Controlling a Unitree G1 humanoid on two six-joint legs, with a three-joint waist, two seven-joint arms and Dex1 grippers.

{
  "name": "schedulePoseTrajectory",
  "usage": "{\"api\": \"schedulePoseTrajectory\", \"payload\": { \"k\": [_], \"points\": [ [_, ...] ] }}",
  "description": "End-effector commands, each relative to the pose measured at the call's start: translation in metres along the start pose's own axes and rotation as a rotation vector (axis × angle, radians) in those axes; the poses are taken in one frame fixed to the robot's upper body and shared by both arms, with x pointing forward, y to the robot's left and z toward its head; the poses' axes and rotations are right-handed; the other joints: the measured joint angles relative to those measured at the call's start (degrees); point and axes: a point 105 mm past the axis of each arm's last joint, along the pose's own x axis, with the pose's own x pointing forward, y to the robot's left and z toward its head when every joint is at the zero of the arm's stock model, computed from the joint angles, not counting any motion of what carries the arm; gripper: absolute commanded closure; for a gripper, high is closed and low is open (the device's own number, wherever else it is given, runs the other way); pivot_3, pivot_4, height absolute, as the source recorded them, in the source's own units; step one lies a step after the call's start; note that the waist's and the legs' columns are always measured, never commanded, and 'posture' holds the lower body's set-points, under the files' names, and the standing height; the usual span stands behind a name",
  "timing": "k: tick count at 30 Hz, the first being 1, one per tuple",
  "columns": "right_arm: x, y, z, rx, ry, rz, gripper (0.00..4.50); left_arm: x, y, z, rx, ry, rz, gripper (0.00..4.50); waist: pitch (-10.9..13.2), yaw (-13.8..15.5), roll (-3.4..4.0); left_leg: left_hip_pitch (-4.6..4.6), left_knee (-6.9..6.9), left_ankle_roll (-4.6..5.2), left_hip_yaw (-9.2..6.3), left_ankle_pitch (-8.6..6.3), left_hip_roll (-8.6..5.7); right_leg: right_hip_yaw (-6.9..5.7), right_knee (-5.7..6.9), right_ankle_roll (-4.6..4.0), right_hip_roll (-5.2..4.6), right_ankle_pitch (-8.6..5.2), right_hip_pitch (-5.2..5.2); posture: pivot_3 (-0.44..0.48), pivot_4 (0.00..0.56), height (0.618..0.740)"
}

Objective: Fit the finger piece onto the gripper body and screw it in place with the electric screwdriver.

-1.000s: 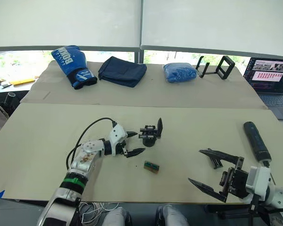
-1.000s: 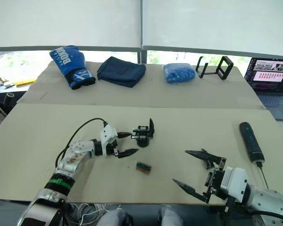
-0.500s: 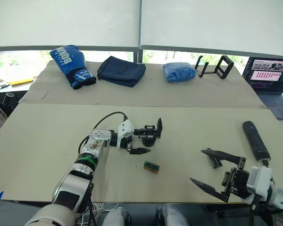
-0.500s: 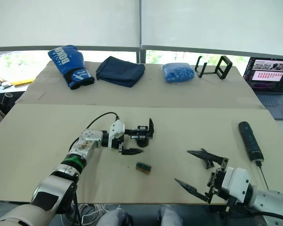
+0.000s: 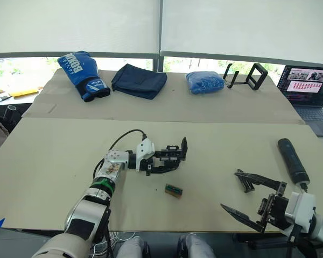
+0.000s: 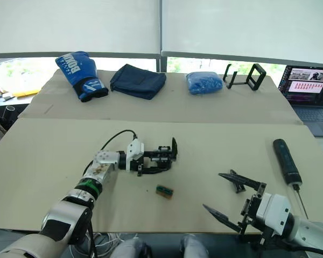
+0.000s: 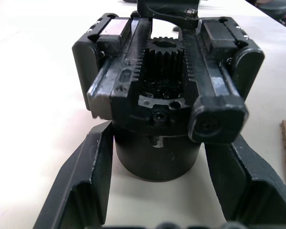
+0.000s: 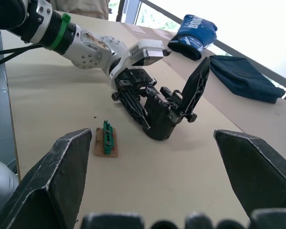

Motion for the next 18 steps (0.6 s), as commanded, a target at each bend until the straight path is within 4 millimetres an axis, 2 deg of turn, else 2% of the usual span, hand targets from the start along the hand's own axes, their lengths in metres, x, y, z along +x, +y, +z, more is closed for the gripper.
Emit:
{"api": "schedulePoseTrajectory", "payload": {
  "k": [1, 5, 10, 18],
  "points": [
    [0.0, -0.002, 0.008, -0.033, -0.022, 0.002, 0.0, -0.004, 0.011, 0.026, 0.029, -0.123, 0.176, 2.22, 0.0, -0.1, 0.0, -0.01, 0.0, 0.0, -0.02, 0.0, 0.0, 0.04, 0.0, 0.02, -0.05, -0.01, 0.01, 0.0, 0.15, 0.74],
    [0.0, 0.0, 0.005, -0.02, -0.026, 0.009, 0.0, -0.019, 0.002, 0.032, 0.034, -0.099, 0.352, 2.22, 0.01, -0.29, 0.01, -0.01, 0.0, -0.02, -0.06, 0.01, 0.01, 0.13, 0.01, 0.03, -0.08, 0.0, 0.0, 0.0, 0.15, 0.74],
    [0.002, 0.0, 0.002, -0.012, -0.036, 0.017, 0.0, -0.028, -0.005, 0.036, 0.013, -0.076, 0.499, 2.22, 0.03, 0.31, 0.05, -0.03, 0.0, -0.05, -0.13, 0.03, 0.02, 0.12, 0.02, 0.03, -0.1, -0.01, 0.03, 0.0, 0.15, 0.74],
    [0.007, -0.003, 0.004, -0.017, -0.052, 0.026, 0.0, -0.025, -0.002, 0.023, -0.036, -0.043, 0.606, 2.22, 0.03, 0.66, 0.06, -0.03, 0.0, -0.06, -0.11, 0.02, 0.01, 0.03, 0.01, 0.03, -0.09, 0.0, 0.03, 0.0, 0.15, 0.74]
  ]
}}
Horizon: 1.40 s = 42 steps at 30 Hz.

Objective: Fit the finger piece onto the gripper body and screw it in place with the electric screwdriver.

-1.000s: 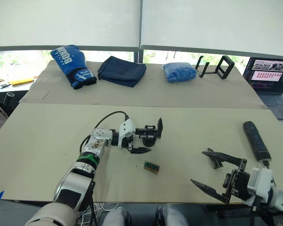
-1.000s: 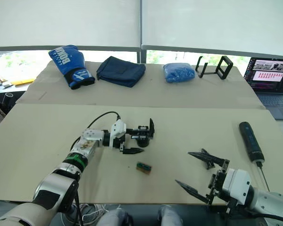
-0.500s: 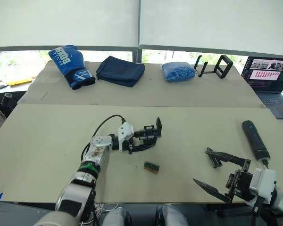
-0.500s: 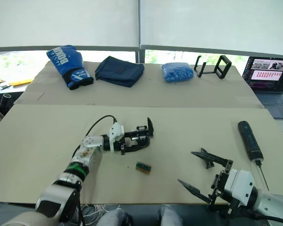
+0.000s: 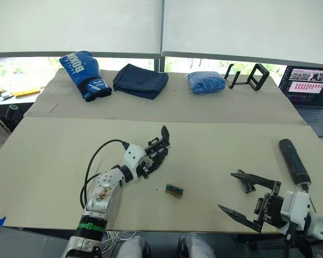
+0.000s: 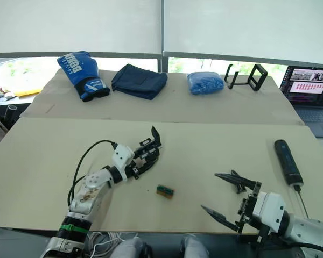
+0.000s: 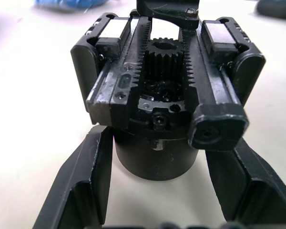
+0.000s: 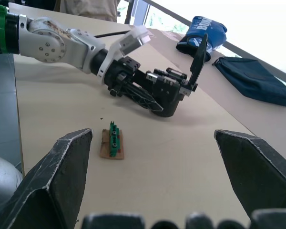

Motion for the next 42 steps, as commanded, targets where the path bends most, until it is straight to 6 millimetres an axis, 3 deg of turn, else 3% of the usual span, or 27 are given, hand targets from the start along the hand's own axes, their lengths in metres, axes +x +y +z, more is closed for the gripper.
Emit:
{"api": "schedulePoseTrajectory", "payload": {
  "k": [1, 7, 13, 17, 18, 25, 31, 35, 42],
  "points": [
    [0.001, -0.003, 0.008, -0.025, -0.031, -0.003, 0.0, 0.008, -0.002, 0.02, 0.033, -0.08, 0.017, 2.22, 0.0, 0.12, 0.0, 0.0, 0.0, 0.0, 0.0, 0.0, 0.0, -0.01, 0.0, 0.0, 0.0, 0.0, 0.0, 0.0, 0.15, 0.74],
    [0.004, -0.007, 0.01, -0.033, -0.033, 0.001, 0.0, 0.015, -0.016, 0.01, 0.043, -0.047, -0.023, 2.22, -0.02, 0.25, 0.02, 0.03, 0.0, 0.0, 0.03, 0.0, -0.01, -0.02, 0.0, 0.0, -0.01, 0.0, 0.03, 0.0, 0.15, 0.74],
    [0.005, -0.009, 0.012, -0.04, -0.033, 0.0, 0.0, 0.013, -0.014, 0.0, -0.023, -0.01, -0.025, 2.22, -0.1, 0.68, 0.17, 0.1, 0.0, 0.02, 0.04, -0.02, -0.01, -0.03, -0.01, 0.0, -0.02, 0.0, 0.07, 0.0, 0.15, 0.74],
    [0.005, -0.008, 0.011, -0.039, -0.032, 0.002, 0.0, 0.01, -0.018, -0.005, -0.05, 0.022, -0.081, 0.18, -0.13, 0.7, 0.22, 0.11, -0.01, 0.03, 0.04, -0.02, -0.01, -0.04, -0.01, 0.01, -0.02, 0.0, 0.07, 0.0, 0.15, 0.74],
    [0.005, -0.007, 0.011, -0.039, -0.032, 0.003, 0.0, 0.009, -0.019, -0.006, -0.05, 0.031, -0.092, 0.03, -0.14, 0.69, 0.24, 0.11, -0.01, 0.03, 0.04, -0.02, -0.01, -0.04, -0.01, 0.0, -0.02, 0.0, 0.08, 0.0, 0.15, 0.74],
    [0.004, -0.008, 0.013, -0.027, -0.047, -0.006, 0.0, -0.006, -0.005, -0.016, -0.059, 0.074, -0.128, 0.03, -0.23, 0.32, 0.39, 0.21, -0.05, -0.01, 0.07, -0.01, 0.0, -0.03, 0.01, 0.0, 0.05, -0.01, 0.09, 0.0, 0.15, 0.74],
    [0.002, -0.008, 0.012, -0.02, -0.045, -0.015, 0.0, -0.015, 0.016, -0.013, 0.049, 0.094, -0.307, 0.03, -0.24, -0.22, 0.41, 0.26, -0.09, -0.06, 0.06, 0.02, 0.01, -0.04, 0.04, 0.13, 0.1, -0.09, 0.08, 0.0, 0.15, 0.74],
    [0.003, -0.007, 0.013, -0.018, -0.045, -0.017, 0.0, -0.011, 0.036, -0.011, 0.1, 0.117, -0.405, 0.03, -0.24, -0.28, 0.4, 0.25, -0.09, -0.04, 0.06, 0.01, 0.01, -0.05, 0.05, 0.12, 0.1, -0.09, 0.06, 0.0, 0.15, 0.74],
    [0.003, -0.006, 0.014, -0.022, -0.035, -0.025, 0.0, 0.005, 0.033, -0.001, 0.149, 0.097, -0.552, 0.03, -0.22, -0.23, 0.36, 0.05, 0.0, 0.02, 0.12, -0.02, -0.08, -0.09, -0.02, 0.0, 0.09, -0.01, 0.01, 0.0, 0.15, 0.74]
  ]
}}
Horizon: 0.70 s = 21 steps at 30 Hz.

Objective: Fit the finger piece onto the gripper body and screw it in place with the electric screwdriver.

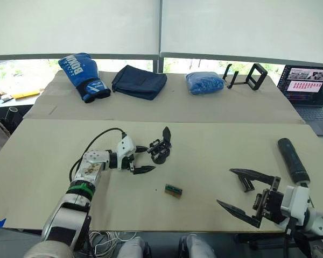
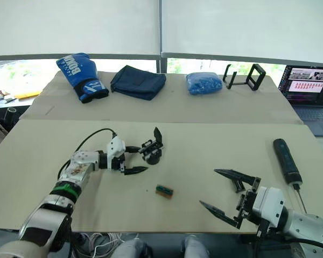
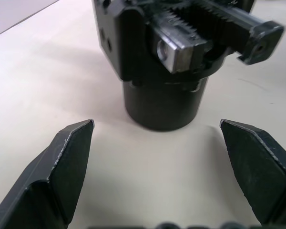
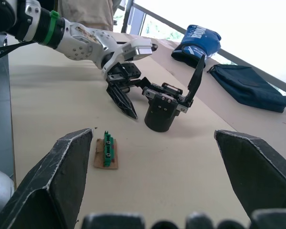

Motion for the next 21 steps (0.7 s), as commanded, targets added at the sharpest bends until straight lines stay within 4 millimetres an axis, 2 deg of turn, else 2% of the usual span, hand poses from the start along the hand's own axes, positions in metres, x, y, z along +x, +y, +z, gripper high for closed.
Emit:
{"api": "schedulePoseTrajectory", "payload": {
  "k": [1, 6, 13, 16, 19, 21],
  "points": [
    [0.0, -0.001, 0.01, -0.035, -0.018, -0.011, 0.0, 0.008, -0.001, 0.008, 0.036, -0.014, -0.064, 0.03, 0.0, 0.03, -0.01, -0.03, 0.01, 0.02, 0.0, -0.01, -0.03, -0.01, -0.01, 0.01, 0.0, 0.0, -0.01, 0.0, 0.15, 0.74],
    [-0.002, 0.001, 0.012, -0.04, -0.005, -0.028, 0.0, 0.018, 0.0, 0.013, 0.045, -0.025, -0.085, 0.03, 0.02, -0.13, -0.03, -0.11, 0.07, 0.1, -0.04, -0.05, -0.17, 0.02, -0.02, 0.1, -0.07, -0.01, -0.04, 0.0, 0.15, 0.74],
    [-0.004, 0.004, 0.012, -0.037, 0.005, -0.04, 0.0, 0.023, 0.001, 0.018, 0.038, -0.05, -0.095, 0.03, 0.02, -0.46, -0.04, -0.13, 0.07, 0.2, -0.08, -0.11, -0.19, 0.02, -0.01, 0.15, -0.11, 0.0, -0.05, 0.0, 0.15, 0.74],
    [-0.004, 0.001, 0.013, -0.044, 0.01, -0.04, 0.0, 0.025, 0.002, 0.017, 0.035, -0.044, -0.084, 0.76, 0.02, -0.49, -0.04, -0.13, 0.07, 0.21, -0.07, -0.11, -0.2, 0.02, -0.01, 0.16, -0.12, 0.01, -0.05, 0.0, 0.15, 0.74],
    [-0.004, 0.0, 0.012, -0.048, 0.014, -0.031, 0.0, 0.024, 0.002, 0.014, 0.037, -0.044, -0.072, 2.16, 0.02, -0.49, -0.04, -0.12, 0.06, 0.21, -0.07, -0.12, -0.22, 0.03, -0.01, 0.2, -0.12, -0.01, -0.05, 0.0, 0.15, 0.74],
    [-0.004, -0.001, 0.012, -0.05, 0.014, -0.029, 0.0, 0.024, 0.002, 0.017, 0.039, -0.073, -0.058, 2.21, 0.03, -0.5, -0.05, -0.13, 0.07, 0.22, -0.07, -0.12, -0.23, 0.03, -0.01, 0.2, -0.14, 0.0, -0.05, 0.0, 0.15, 0.74]
  ]
}}
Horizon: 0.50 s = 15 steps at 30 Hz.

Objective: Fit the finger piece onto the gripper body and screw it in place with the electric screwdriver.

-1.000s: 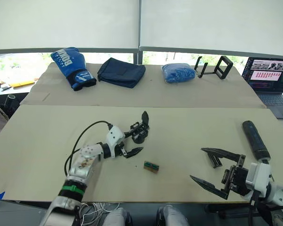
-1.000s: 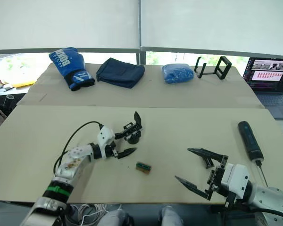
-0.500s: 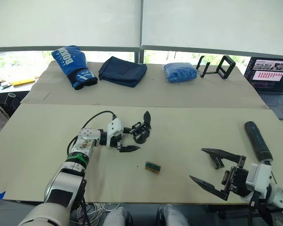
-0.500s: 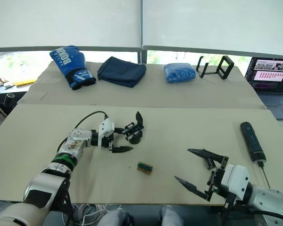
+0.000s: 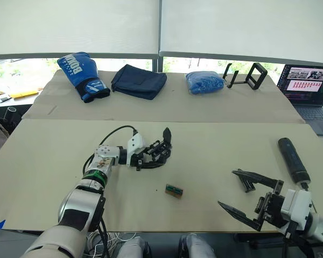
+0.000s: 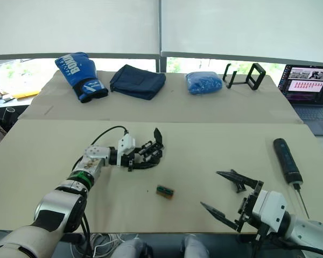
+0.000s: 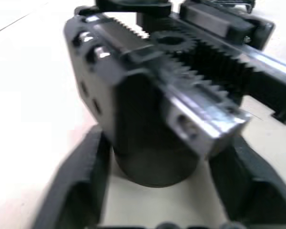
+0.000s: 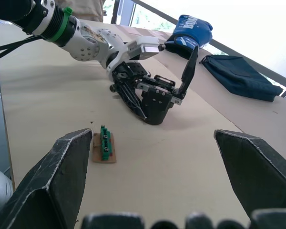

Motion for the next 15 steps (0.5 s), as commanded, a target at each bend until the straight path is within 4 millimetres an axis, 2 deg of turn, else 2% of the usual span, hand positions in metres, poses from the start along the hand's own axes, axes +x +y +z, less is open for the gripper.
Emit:
{"api": "schedulePoseTrajectory", "payload": {
  "k": [1, 9, 15],
  "points": [
    [0.0, -0.005, 0.009, -0.04, -0.022, 0.005, 0.0, 0.001, 0.003, 0.01, 0.029, -0.063, 0.022, 2.21, 0.0, 0.0, 0.0, 0.0, 0.0, 0.0, 0.0, 0.0, -0.01, 0.0, 0.0, 0.0, -0.01, 0.0, 0.0, 0.0, 0.15, 0.74],
    [0.0, -0.006, 0.005, -0.036, -0.03, 0.01, 0.0, 0.019, -0.014, 0.021, -0.01, -0.141, 0.046, 2.21, 0.0, 0.17, 0.01, -0.02, 0.03, 0.08, -0.01, -0.04, -0.11, 0.02, 0.0, 0.1, -0.14, -0.01, 0.01, 0.0, 0.15, 0.74],
    [0.002, -0.003, 0.004, -0.028, -0.037, 0.012, 0.0, 0.029, -0.03, 0.029, -0.058, -0.12, 0.213, 2.21, -0.01, 0.26, 0.02, 0.02, 0.09, 0.11, -0.03, -0.06, -0.13, 0.09, 0.01, 0.2, -0.2, -0.02, 0.08, 0.0, 0.15, 0.74]
  ]
}}
